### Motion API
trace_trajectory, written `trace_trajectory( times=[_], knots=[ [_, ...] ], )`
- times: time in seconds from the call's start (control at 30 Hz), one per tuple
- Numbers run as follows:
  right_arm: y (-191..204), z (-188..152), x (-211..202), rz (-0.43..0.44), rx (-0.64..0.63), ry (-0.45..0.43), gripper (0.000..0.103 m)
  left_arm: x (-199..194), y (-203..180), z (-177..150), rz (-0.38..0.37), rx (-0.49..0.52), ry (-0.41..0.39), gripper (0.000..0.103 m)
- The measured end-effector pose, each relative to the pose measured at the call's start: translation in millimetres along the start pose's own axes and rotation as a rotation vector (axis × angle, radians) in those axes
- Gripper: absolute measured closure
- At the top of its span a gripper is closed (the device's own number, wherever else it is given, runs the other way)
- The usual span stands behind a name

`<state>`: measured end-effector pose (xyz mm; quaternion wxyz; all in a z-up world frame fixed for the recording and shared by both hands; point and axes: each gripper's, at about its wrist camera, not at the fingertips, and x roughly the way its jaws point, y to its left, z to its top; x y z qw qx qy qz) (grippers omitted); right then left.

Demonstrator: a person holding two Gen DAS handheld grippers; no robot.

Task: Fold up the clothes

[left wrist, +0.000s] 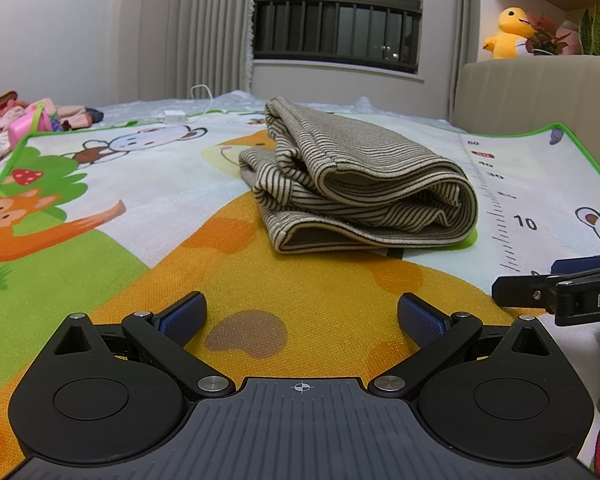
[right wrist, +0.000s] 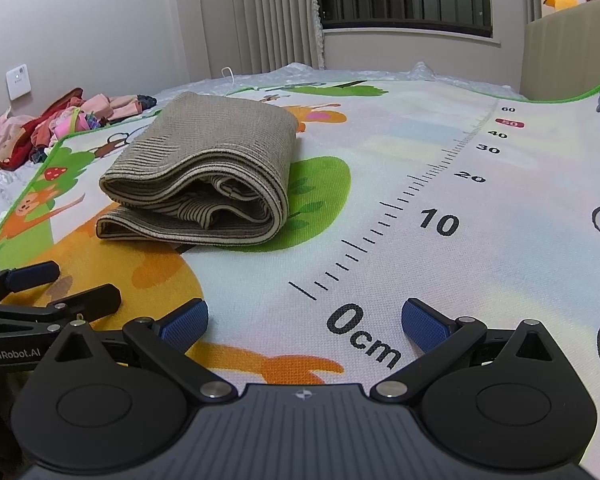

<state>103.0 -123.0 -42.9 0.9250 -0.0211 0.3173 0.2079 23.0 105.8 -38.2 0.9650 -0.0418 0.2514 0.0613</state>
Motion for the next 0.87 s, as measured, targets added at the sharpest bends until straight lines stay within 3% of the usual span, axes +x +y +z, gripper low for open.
trace_trajectory(
  times=[0.67, 0.8, 0.87],
  knots=[
    [3.0, 0.8, -0.3, -0.013, -0.007, 0.004, 0.000, -1.7, 2.6, -1.7, -0.010, -0.014, -0.027, 0.000],
    [-10.7, 11.6, -13.7, -0.007, 0.042, 0.022, 0.000, -2.5, 2.1, 1.1, -0.011, -0.012, -0.017, 0.000],
    [-31.2, 23.8, -25.9, -0.118, 0.042, -0.010, 0.000, -3.1, 4.9, 4.6, -0.025, -0.024, -0.008, 0.000]
  ],
)
